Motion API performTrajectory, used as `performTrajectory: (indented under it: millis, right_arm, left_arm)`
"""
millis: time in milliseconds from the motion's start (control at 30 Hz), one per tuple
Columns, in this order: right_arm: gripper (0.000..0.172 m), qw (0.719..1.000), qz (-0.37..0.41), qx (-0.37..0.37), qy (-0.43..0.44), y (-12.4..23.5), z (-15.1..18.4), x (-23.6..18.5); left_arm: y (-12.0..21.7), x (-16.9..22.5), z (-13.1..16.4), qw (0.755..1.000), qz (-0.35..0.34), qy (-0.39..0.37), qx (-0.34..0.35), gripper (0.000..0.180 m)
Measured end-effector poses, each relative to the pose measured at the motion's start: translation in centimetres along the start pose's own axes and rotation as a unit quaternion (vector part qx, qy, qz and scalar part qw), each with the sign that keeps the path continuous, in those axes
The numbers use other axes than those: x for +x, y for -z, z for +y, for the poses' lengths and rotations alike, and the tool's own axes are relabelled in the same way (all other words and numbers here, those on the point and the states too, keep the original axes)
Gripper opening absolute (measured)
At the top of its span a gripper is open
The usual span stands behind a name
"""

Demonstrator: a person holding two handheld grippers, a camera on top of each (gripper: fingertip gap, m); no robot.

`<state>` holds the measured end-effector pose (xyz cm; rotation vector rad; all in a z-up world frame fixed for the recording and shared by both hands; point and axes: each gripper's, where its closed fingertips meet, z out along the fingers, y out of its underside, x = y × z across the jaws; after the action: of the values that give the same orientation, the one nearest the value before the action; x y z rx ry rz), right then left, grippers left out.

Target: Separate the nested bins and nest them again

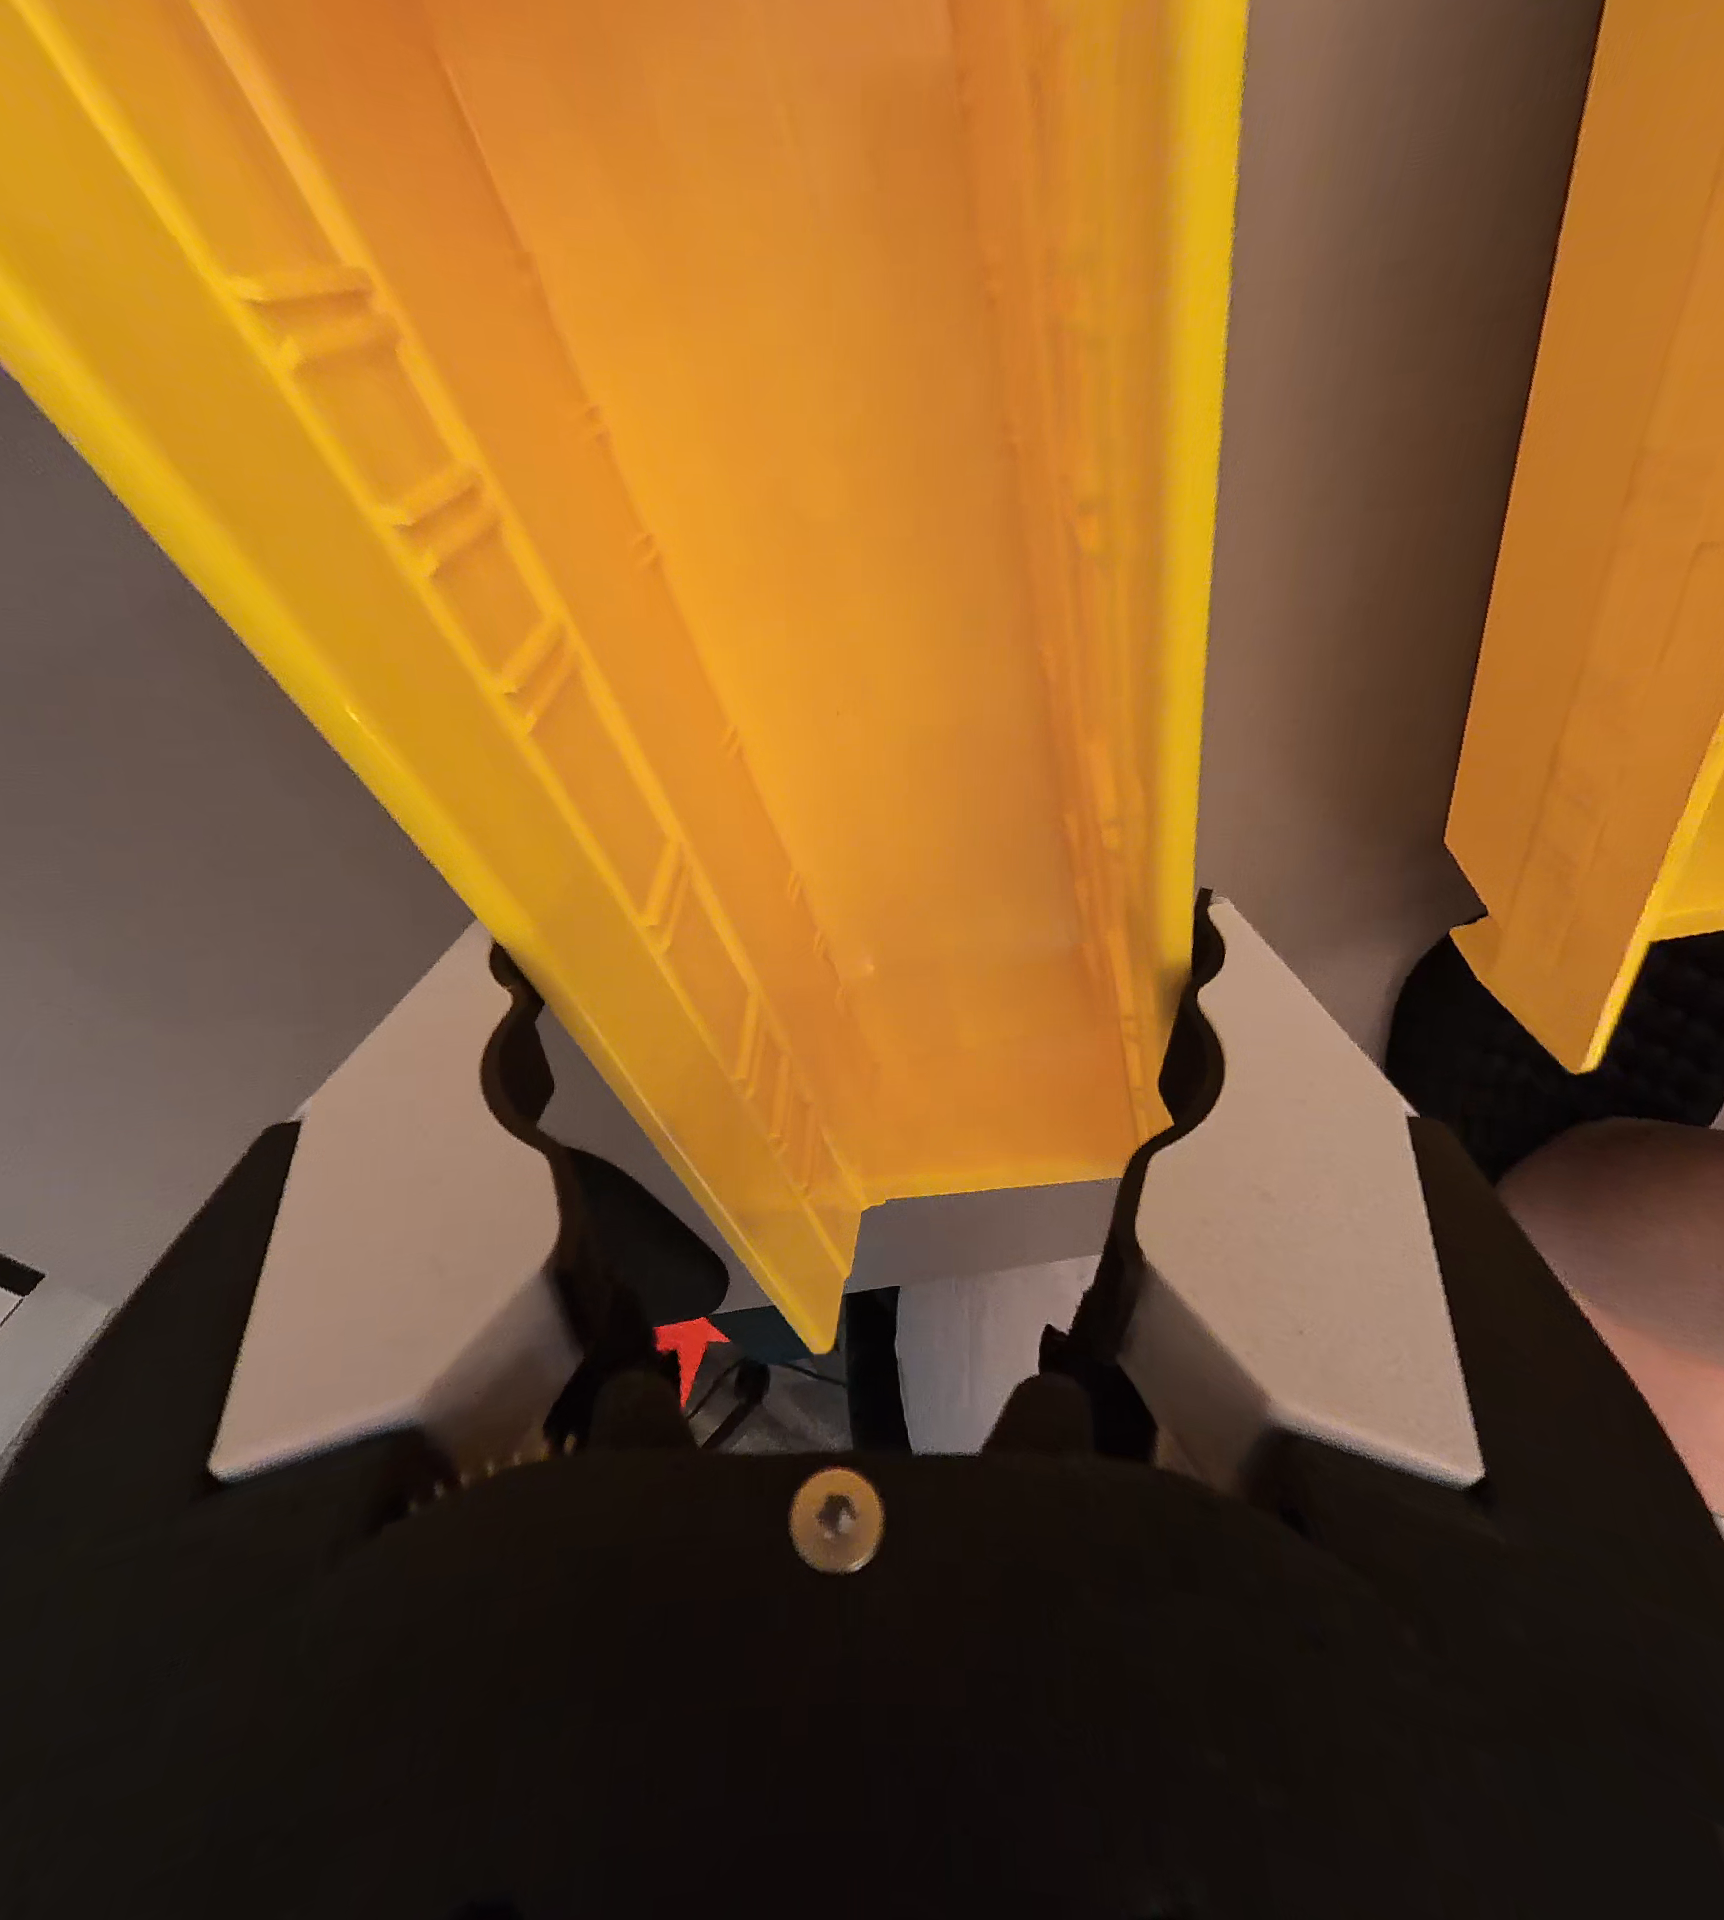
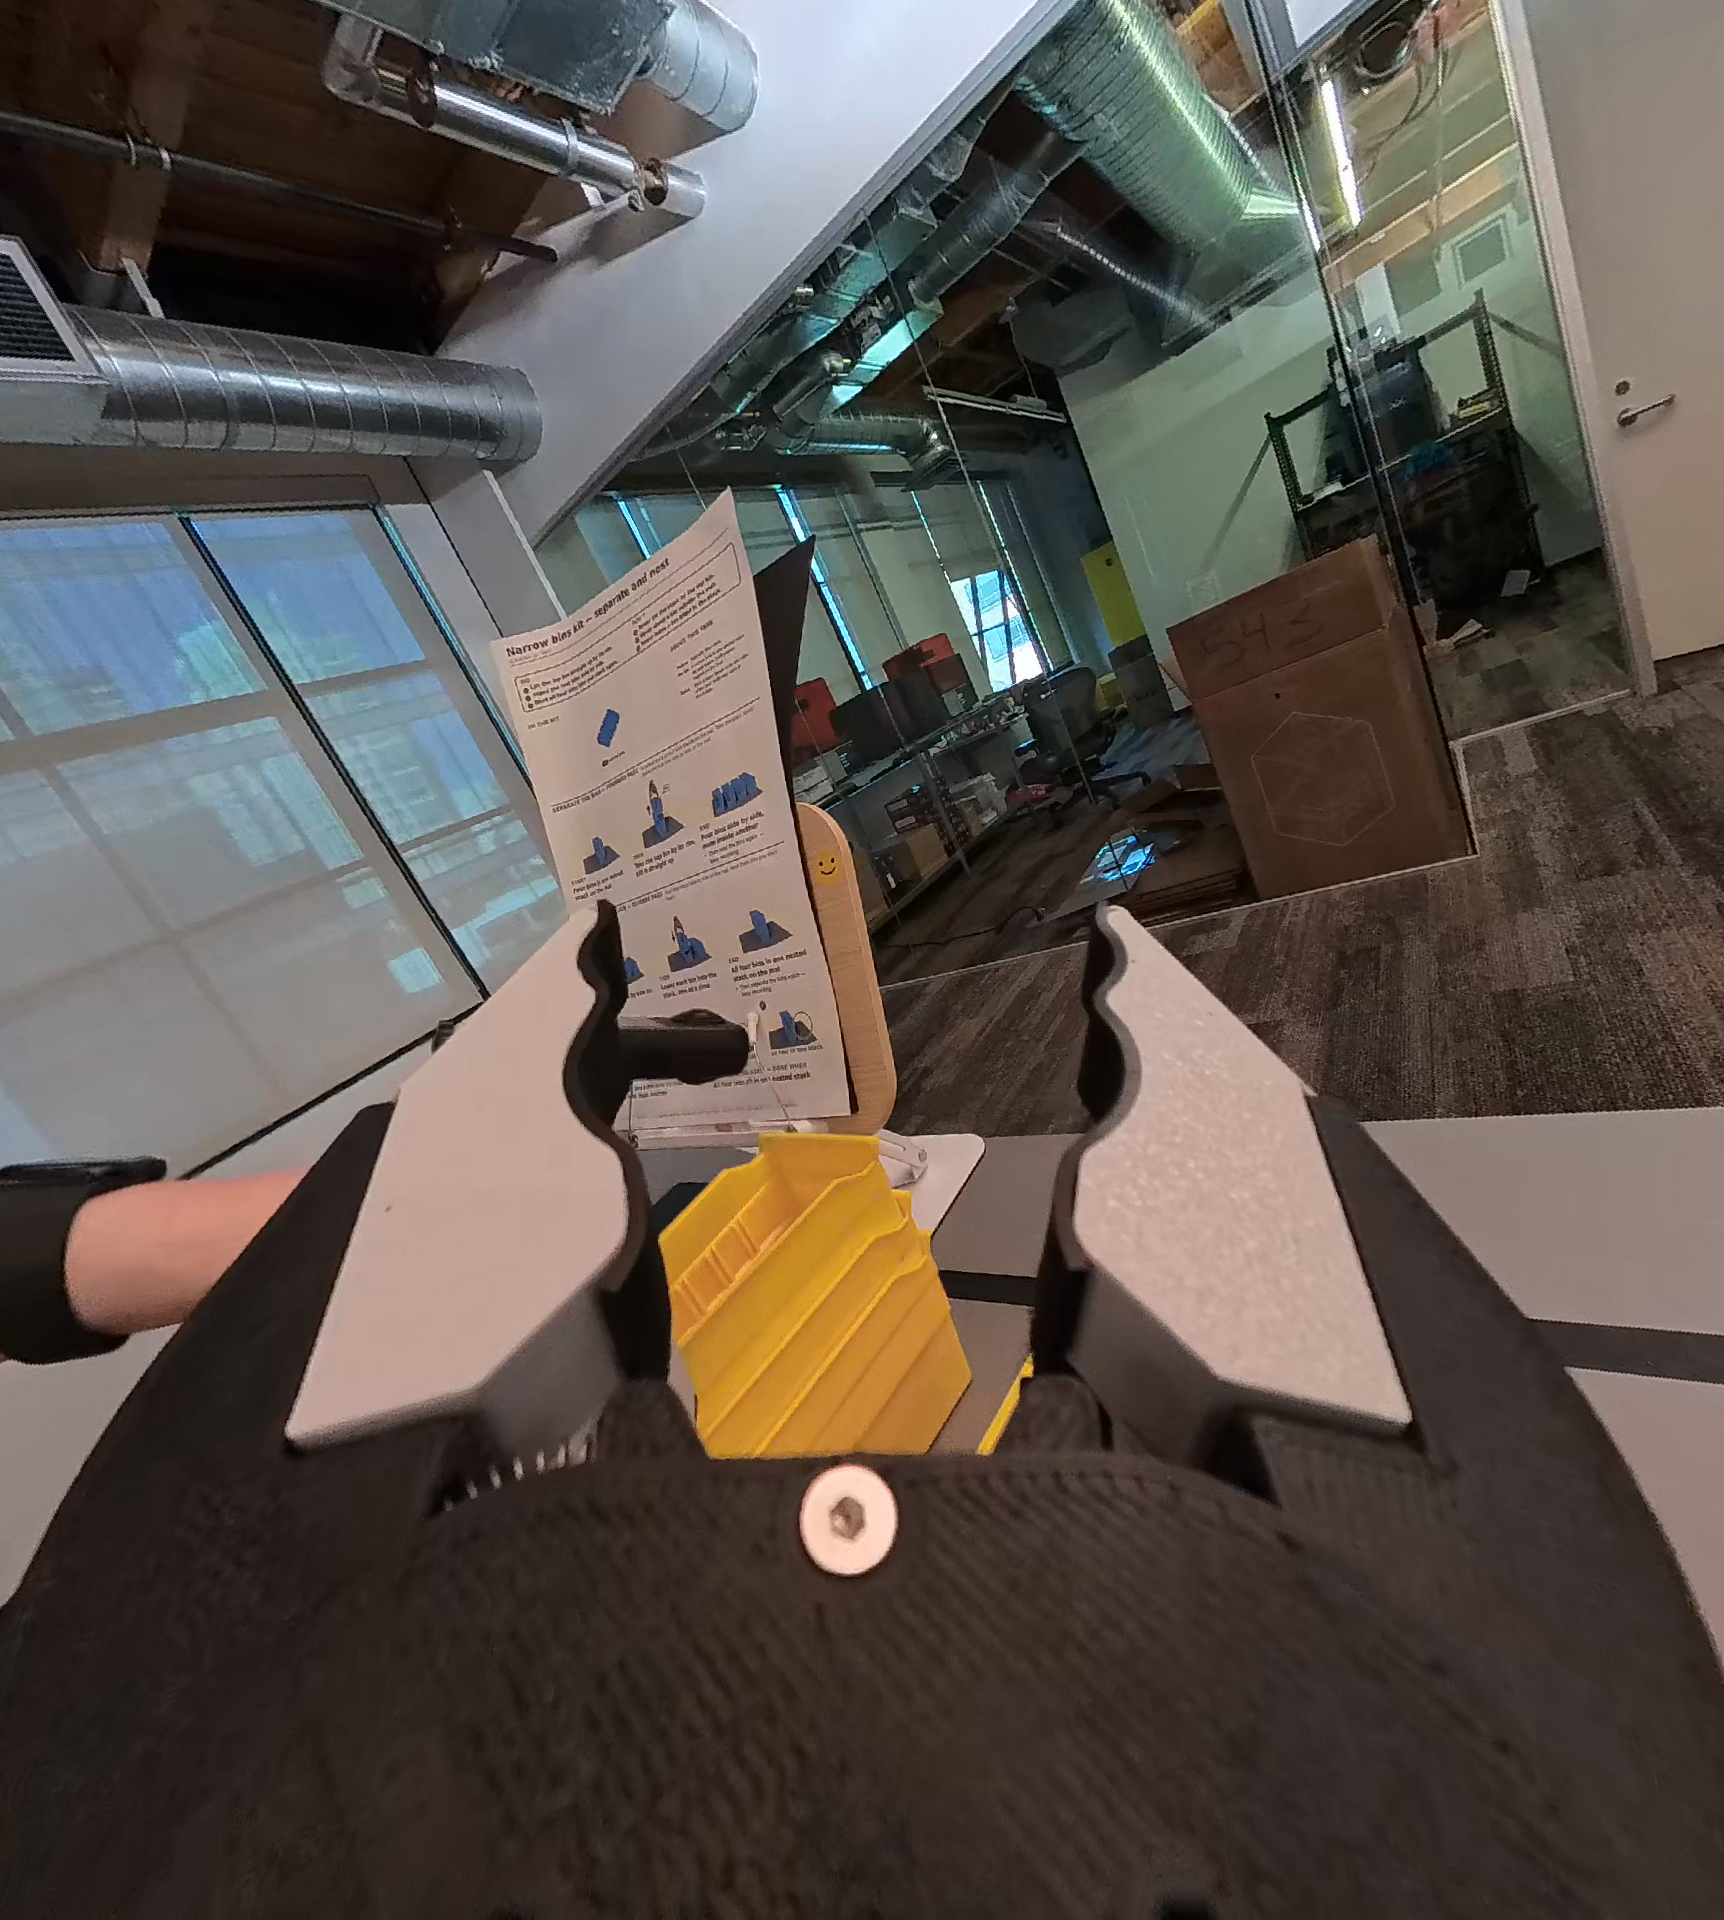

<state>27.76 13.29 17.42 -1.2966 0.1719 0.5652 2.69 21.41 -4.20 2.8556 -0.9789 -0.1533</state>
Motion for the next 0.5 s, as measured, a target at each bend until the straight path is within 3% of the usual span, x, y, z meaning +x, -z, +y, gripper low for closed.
performTrajectory:
  millis: [500]
  right_arm:
    - [0.088, 1.000, -0.001, 0.002, -0.002, 0.1, -0.1, 0.0]
  left_arm:
    - [9.4, -2.8, 0.6, 0.997, 0.023, 0.008, 0.078, 0.123]
